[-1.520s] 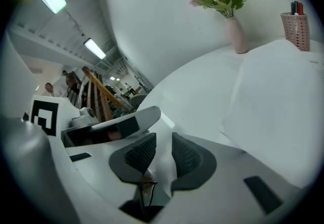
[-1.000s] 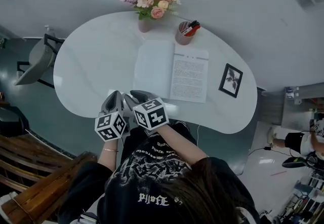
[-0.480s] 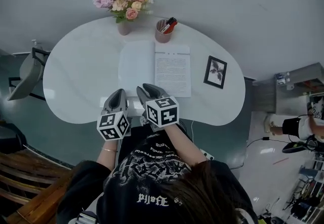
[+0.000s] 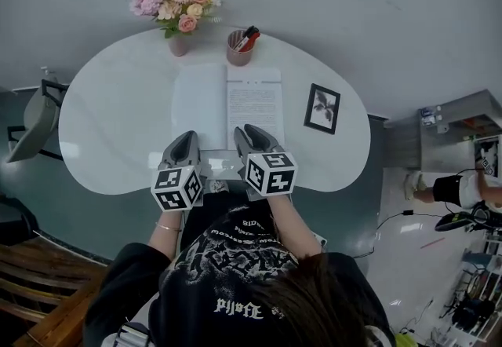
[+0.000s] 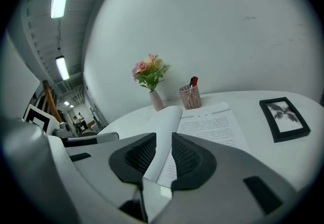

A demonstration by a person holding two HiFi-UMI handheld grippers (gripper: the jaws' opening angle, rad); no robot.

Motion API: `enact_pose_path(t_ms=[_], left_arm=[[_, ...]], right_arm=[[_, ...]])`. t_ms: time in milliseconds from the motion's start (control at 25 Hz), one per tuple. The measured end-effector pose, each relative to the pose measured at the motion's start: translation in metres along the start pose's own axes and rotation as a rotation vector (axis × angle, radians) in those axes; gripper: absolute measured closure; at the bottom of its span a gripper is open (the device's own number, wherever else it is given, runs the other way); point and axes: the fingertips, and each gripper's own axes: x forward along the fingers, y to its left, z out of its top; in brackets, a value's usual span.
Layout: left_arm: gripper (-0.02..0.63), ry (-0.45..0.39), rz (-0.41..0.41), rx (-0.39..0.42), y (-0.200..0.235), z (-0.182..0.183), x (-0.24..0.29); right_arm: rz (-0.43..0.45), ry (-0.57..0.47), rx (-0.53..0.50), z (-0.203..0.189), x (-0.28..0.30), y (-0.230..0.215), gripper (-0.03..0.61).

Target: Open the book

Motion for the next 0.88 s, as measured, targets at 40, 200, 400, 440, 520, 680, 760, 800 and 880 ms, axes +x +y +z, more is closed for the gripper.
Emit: enact_pose_path(t_ms=[40, 200, 400, 440, 520, 680, 760, 800, 880], left_arm=[[0.589, 0.002, 0.001, 0.002, -0.002, 0.000, 0.002], [0.589, 0.003, -0.016, 0.018, -0.013, 0.001, 0.006], [0.589, 0.008, -0.025, 0.031, -0.020, -0.001, 0.008], [0.589, 0.007, -0.027, 0.037, -0.022, -0.001, 0.008], [0.589, 0.006, -0.026, 0.045, -0.023, -0.001, 0.007], [0.589, 0.003, -0.024, 0.047, -0.025, -0.003, 0.006], [0.589, 0.004, -0.024, 0.047, -0.024, -0.004, 0.004], [0.589, 0.006, -0.024, 0.047, -0.024, -0.005, 0.003], [0.589, 0.009, -0.025, 0.049, -0.024, -0.007, 0.003]], right_arm=[[-0.009, -0.006, 0.000, 0.000, -0.003, -0.004, 0.460], [-0.046, -0.007, 0.019, -0.004, -0.013, -0.020, 0.471], [-0.057, -0.005, 0.032, -0.007, -0.016, -0.029, 0.490], [-0.060, -0.005, 0.025, -0.007, -0.017, -0.030, 0.499], [-0.072, -0.007, 0.008, -0.007, -0.018, -0.031, 0.518], [-0.107, -0.027, -0.037, -0.006, -0.020, -0.035, 0.543], [-0.109, -0.023, -0.068, -0.005, -0.020, -0.034, 0.551], [-0.108, -0.016, -0.087, -0.006, -0.019, -0.033, 0.551], [-0.110, -0.006, -0.116, -0.008, -0.020, -0.032, 0.551]])
